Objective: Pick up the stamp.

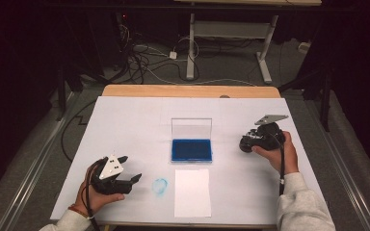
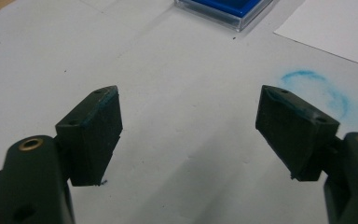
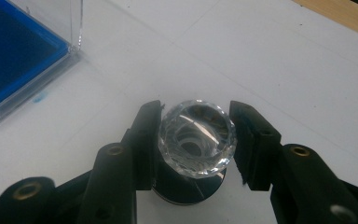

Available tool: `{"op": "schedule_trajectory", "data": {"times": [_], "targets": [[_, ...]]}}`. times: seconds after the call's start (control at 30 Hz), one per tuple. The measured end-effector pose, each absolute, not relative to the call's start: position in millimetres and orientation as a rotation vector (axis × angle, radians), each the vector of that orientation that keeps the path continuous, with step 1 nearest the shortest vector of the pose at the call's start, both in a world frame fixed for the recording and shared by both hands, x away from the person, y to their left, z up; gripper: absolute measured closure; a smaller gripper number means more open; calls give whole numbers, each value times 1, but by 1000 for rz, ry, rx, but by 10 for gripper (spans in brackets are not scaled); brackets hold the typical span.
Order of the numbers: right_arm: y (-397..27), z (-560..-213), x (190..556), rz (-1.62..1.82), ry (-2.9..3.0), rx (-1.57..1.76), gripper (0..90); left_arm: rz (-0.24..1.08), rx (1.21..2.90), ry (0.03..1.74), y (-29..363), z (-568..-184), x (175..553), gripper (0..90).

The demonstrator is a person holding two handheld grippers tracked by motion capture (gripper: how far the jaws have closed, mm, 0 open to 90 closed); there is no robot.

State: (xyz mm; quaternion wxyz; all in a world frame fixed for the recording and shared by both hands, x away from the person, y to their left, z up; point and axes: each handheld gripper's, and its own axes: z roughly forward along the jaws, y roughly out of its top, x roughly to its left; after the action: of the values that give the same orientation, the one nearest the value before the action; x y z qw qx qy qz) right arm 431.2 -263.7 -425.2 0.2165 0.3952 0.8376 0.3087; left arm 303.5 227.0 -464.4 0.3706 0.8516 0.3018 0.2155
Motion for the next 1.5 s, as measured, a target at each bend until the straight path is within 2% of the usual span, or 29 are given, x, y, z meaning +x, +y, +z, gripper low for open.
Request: {"op": "schedule_trajectory", "data": {"times": [0.53, 1.17, 1.5], "targets": [[-260, -420, 423, 885, 2306, 1056, 569, 546, 2190, 760, 226, -465, 303, 221], [-237, -382, 375, 1080, 2232, 909, 569, 611, 2178, 758, 225, -463, 298, 212], [-220, -375, 364, 1131, 2241, 822, 569, 614, 2179, 760, 226, -464, 301, 212]]}}
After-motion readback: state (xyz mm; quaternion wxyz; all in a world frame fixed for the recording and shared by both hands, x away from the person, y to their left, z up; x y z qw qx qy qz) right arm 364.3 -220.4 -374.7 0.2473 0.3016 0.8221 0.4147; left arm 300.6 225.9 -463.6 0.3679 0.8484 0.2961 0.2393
